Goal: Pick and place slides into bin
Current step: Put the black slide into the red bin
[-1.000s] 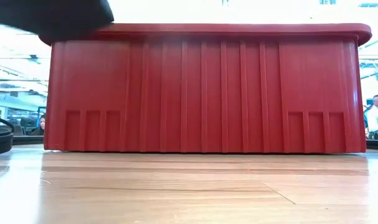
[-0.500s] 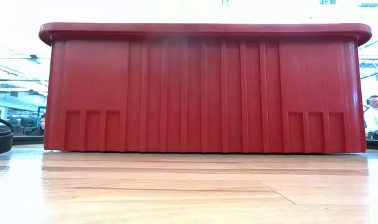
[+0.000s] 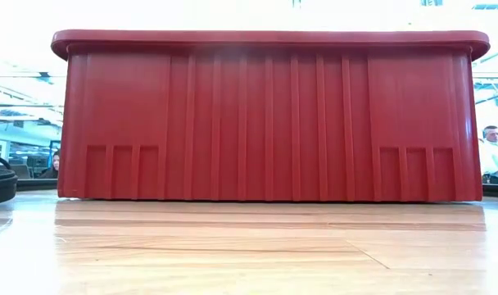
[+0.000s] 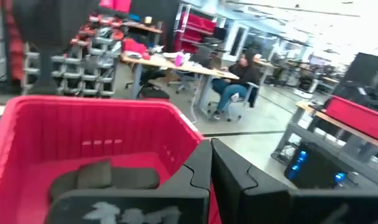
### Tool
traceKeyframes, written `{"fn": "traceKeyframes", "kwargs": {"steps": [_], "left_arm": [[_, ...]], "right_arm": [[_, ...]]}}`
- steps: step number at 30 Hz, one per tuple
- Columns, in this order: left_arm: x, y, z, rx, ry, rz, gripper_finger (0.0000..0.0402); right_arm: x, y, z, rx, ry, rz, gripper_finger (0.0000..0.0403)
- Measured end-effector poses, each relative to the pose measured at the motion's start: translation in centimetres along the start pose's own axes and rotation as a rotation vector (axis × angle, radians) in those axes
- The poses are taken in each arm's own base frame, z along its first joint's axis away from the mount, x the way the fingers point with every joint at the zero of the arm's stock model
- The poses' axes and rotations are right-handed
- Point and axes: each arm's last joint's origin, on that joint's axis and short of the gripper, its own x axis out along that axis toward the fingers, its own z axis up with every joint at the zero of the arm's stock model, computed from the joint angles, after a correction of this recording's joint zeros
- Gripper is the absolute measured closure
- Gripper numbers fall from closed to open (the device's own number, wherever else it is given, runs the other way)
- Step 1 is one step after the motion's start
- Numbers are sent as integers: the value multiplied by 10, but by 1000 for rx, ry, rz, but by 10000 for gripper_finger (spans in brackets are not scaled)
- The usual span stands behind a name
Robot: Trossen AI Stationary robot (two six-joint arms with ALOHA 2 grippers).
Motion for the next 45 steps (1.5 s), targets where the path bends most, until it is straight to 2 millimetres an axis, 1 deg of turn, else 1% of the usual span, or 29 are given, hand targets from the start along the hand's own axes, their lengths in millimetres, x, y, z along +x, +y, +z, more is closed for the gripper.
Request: {"fn": "traceKeyframes", "kwargs": {"steps": [3,6,8,10,12,16,18,21,24,29,33,37,41,43,45], "left_arm": [[-12,33,-5,11,-29,21,400],[-16,63,-15,22,-32,25,400],[-13,84,-22,19,-30,13,400],[-4,104,-28,15,-55,-20,400],[9,122,-37,-4,-70,-83,400],[46,154,-54,-91,-108,-177,400],[67,164,-66,-145,-90,-228,400],[100,170,-84,-216,-60,-329,401],[126,168,-97,-272,-39,-429,401],[161,161,-111,-309,-17,-519,401],[186,161,-116,-356,1,-579,401],[205,163,-116,-377,49,-606,401],[214,170,-115,-366,91,-621,401],[221,172,-118,-366,115,-622,401],[227,173,-125,-376,123,-625,401]], "right_arm": [[0,-2,1,-2,7,-75,403],[0,-4,0,-4,17,-116,403],[0,-4,0,-10,19,-122,403],[0,-4,0,-7,20,-123,403],[0,-4,0,19,19,-123,403],[0,-4,0,75,14,-123,403],[0,-4,0,79,12,-121,403],[0,-4,0,79,12,-121,403],[1,-3,-1,69,17,-119,403],[6,2,-10,45,52,-110,403],[11,8,-20,24,83,-103,403],[16,12,-28,-1,112,-96,403],[17,13,-31,-5,119,-95,403],[17,13,-31,-5,119,-95,403],[17,13,-31,-5,119,-95,403]]}}
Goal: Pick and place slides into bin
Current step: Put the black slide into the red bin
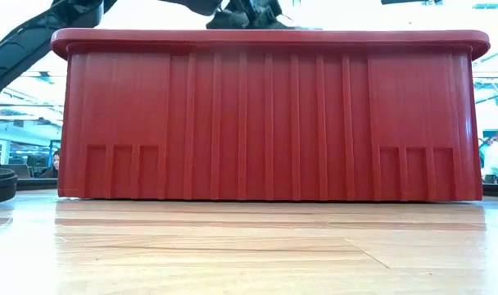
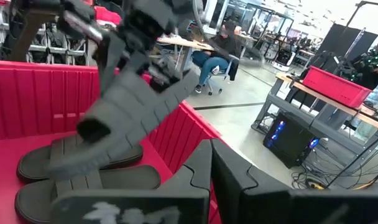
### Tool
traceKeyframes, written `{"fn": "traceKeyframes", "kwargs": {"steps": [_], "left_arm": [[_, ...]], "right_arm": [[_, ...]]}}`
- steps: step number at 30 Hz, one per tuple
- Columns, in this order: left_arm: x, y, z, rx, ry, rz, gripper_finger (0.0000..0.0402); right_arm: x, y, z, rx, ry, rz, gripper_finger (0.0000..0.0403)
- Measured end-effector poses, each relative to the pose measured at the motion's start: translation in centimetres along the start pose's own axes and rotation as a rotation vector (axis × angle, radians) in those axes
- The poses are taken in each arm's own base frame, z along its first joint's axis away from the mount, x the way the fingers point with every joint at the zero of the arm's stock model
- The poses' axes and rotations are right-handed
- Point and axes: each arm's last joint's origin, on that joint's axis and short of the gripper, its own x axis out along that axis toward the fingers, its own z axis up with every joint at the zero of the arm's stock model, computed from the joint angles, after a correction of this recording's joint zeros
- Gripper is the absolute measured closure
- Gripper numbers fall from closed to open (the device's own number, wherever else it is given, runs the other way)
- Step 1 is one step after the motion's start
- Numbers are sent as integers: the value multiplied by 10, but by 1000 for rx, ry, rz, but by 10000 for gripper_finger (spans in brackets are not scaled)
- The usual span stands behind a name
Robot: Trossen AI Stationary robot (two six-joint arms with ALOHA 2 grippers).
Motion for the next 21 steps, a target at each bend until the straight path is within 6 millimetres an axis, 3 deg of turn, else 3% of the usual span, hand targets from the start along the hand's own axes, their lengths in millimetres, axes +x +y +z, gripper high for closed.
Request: {"fn": "traceKeyframes", "kwargs": {"steps": [8,16,21], "left_arm": [[12,-7,-11,-37,82,-41,401],[6,-20,-43,-48,427,45,401],[6,-25,-47,-30,497,31,401]], "right_arm": [[0,0,0,-23,1,0,403],[0,0,0,-34,1,0,403],[0,0,0,-16,1,1,403]]}}
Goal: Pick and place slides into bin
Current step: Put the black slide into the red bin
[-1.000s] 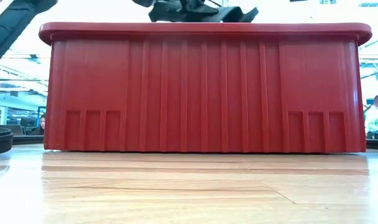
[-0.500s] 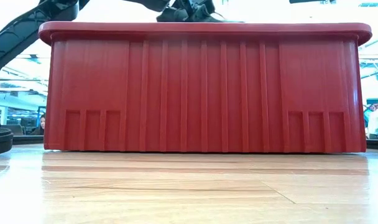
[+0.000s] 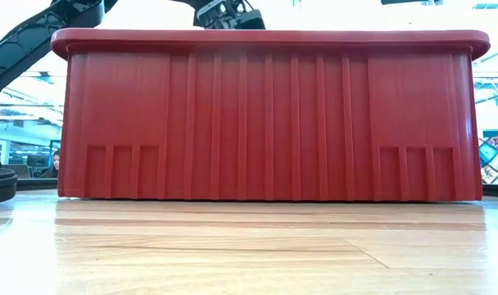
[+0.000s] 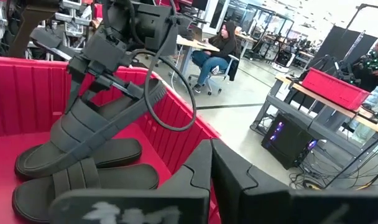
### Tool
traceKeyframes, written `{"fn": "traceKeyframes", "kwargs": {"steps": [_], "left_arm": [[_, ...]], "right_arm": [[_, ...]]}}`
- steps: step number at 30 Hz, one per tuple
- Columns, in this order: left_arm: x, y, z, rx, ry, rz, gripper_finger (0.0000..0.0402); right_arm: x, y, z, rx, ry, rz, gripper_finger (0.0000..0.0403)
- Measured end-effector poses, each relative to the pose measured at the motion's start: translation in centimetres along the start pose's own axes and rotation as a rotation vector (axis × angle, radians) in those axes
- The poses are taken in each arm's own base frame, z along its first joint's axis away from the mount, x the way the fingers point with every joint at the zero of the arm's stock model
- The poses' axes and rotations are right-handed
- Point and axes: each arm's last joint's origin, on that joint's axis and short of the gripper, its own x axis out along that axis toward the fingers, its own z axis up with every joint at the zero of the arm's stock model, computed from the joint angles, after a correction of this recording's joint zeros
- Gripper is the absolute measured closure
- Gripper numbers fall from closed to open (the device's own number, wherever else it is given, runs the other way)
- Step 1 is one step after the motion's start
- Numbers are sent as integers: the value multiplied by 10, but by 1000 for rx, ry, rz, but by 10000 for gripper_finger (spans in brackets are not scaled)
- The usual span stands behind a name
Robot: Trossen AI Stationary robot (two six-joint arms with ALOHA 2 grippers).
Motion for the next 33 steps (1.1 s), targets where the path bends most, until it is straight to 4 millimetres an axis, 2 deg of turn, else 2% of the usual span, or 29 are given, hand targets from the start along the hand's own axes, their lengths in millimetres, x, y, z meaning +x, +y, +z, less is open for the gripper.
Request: {"fn": "traceKeyframes", "kwargs": {"steps": [9,14,20,33], "left_arm": [[20,-6,19,134,-25,45,401],[45,3,20,111,16,25,401],[64,16,15,83,48,-4,401],[68,21,20,191,28,40,398]], "right_arm": [[0,0,0,49,5,1,403],[1,1,-1,49,9,2,403],[2,2,-2,93,28,10,403],[2,3,-3,101,28,35,403]]}}
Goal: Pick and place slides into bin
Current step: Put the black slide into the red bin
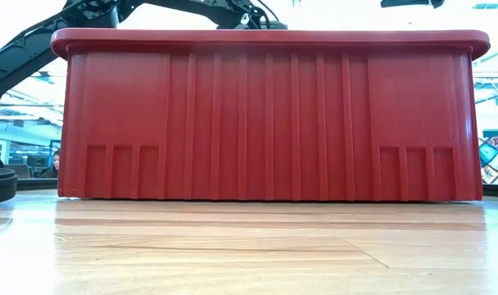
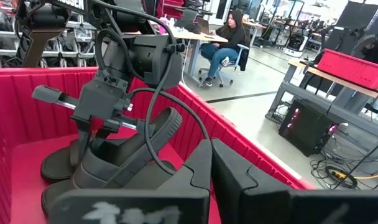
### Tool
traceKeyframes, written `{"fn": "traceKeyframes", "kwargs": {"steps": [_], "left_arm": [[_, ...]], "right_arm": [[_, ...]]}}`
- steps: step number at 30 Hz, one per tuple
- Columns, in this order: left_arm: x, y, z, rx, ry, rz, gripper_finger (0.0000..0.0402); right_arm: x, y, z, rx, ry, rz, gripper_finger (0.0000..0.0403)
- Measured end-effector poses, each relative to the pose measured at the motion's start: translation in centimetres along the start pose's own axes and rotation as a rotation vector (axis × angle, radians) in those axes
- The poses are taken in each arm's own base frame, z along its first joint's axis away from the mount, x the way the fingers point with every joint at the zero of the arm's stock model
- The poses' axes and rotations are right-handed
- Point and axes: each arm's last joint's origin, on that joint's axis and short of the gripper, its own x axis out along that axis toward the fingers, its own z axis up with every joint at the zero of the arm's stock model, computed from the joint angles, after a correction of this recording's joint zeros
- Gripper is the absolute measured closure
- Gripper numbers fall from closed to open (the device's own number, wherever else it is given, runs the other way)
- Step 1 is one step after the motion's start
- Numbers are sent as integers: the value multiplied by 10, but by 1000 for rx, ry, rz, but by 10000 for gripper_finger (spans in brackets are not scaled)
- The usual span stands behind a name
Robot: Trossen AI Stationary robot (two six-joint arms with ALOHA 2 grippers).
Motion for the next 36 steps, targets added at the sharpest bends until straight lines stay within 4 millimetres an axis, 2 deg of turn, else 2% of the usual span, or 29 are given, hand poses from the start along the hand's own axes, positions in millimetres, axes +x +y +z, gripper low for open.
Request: {"fn": "traceKeyframes", "kwargs": {"steps": [4,9,16,23,36], "left_arm": [[0,1,0,-3,-3,2,399],[1,0,-3,-136,-61,-107,397],[0,-2,-4,-230,-65,-145,398],[26,8,-21,-293,-59,-210,398],[43,16,-34,-322,-25,-174,383]], "right_arm": [[0,0,-1,-5,6,0,403],[0,0,-2,-13,20,1,403],[0,0,-2,-27,19,2,403],[0,0,-2,-30,19,1,403],[0,0,-2,-29,19,1,403]]}}
